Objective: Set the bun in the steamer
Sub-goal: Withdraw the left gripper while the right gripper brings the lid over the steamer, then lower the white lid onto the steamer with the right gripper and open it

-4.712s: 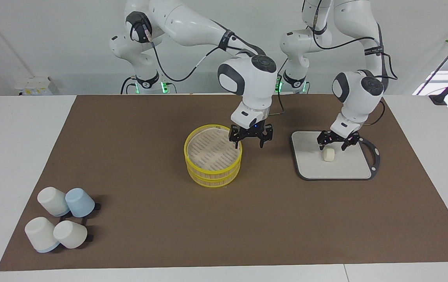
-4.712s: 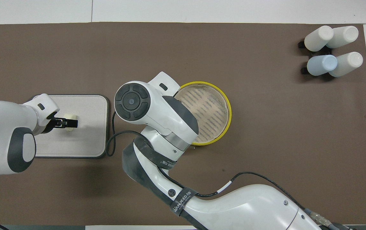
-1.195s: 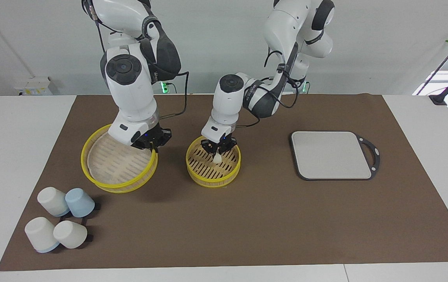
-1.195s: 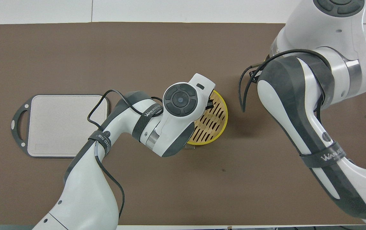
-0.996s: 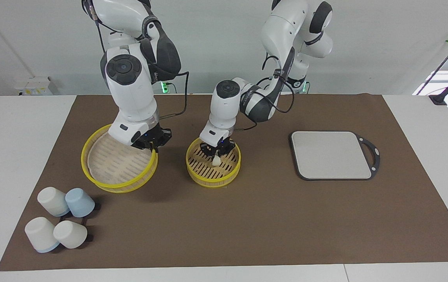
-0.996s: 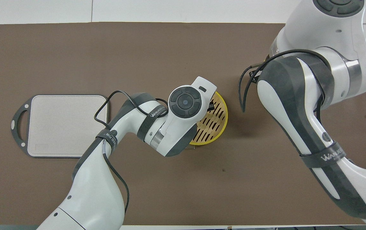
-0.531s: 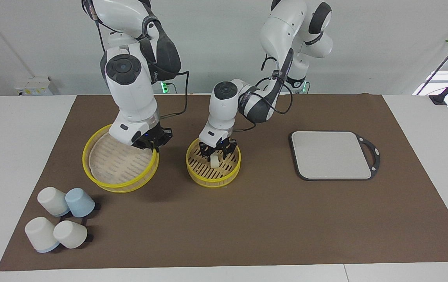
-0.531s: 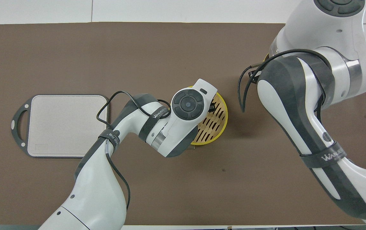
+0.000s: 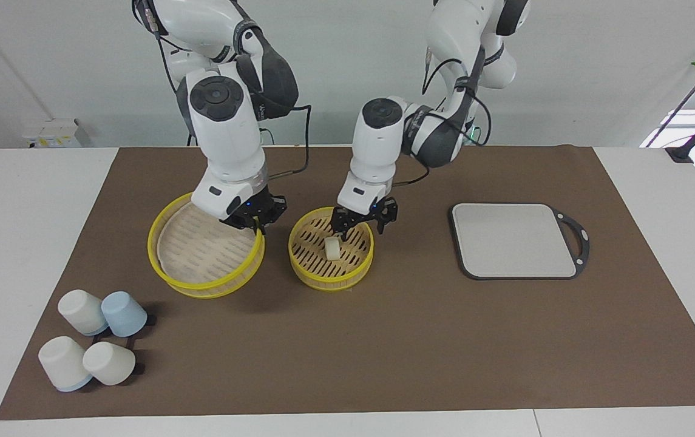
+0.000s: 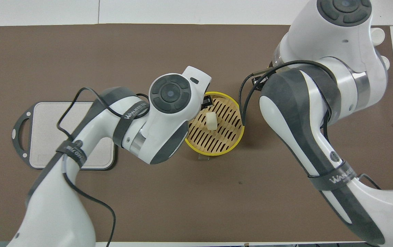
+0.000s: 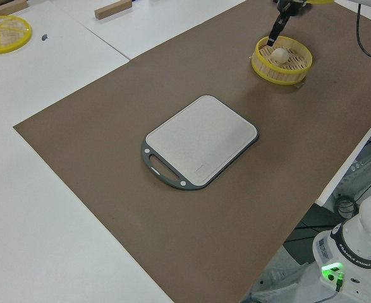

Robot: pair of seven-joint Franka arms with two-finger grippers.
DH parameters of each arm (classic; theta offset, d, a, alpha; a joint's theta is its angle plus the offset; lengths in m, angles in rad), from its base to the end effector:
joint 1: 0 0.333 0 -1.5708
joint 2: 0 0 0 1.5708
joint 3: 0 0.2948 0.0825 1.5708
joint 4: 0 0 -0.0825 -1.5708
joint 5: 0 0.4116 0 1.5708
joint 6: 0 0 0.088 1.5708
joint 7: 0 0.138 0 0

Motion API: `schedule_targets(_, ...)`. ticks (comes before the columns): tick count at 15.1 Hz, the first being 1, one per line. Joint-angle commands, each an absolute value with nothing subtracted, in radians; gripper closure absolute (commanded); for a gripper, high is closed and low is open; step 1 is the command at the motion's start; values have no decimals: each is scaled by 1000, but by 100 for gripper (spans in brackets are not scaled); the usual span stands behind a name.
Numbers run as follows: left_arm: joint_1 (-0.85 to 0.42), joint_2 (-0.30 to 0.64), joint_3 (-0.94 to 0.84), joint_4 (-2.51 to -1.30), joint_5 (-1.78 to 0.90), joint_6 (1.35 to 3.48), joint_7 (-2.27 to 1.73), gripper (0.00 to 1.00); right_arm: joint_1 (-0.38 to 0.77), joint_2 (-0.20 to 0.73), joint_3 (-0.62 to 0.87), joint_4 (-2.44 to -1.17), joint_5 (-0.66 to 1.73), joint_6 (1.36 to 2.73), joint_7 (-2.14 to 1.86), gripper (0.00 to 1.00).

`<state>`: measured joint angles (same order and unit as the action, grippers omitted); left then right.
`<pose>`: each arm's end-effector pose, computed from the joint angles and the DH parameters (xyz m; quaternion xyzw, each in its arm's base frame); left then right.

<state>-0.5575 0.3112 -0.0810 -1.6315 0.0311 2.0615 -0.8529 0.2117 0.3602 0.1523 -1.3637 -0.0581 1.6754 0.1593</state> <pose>0.5547 -0.4035 0.3897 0.9929 0.1030 0.0453 0.0393 0.6438 0.2231 0.4587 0.9946 0.1016 -0.0210 0.0076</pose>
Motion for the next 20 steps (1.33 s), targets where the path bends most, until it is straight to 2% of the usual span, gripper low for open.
schedule_targets(1,-459,210,-89,-1661,52,1952,-752,0,245,327,155,-1397,-37,1715,237,92)
schedule_targets(5,-275,106,-89,-1661,43,1823,-519,0,359,348,155,-1402,-28,1805,428,91)
schedule_targets(10,-65,22,-84,-1661,43,1709,-212,0,517,458,150,-1388,-44,1965,659,90)
schedule_targets(14,14,-5,-83,-1690,41,1681,-57,0,518,482,150,-1417,-90,2013,667,87)
schedule_targets(20,17,-29,-78,-1721,34,1690,-55,0,528,472,150,-1476,-101,2036,667,87)
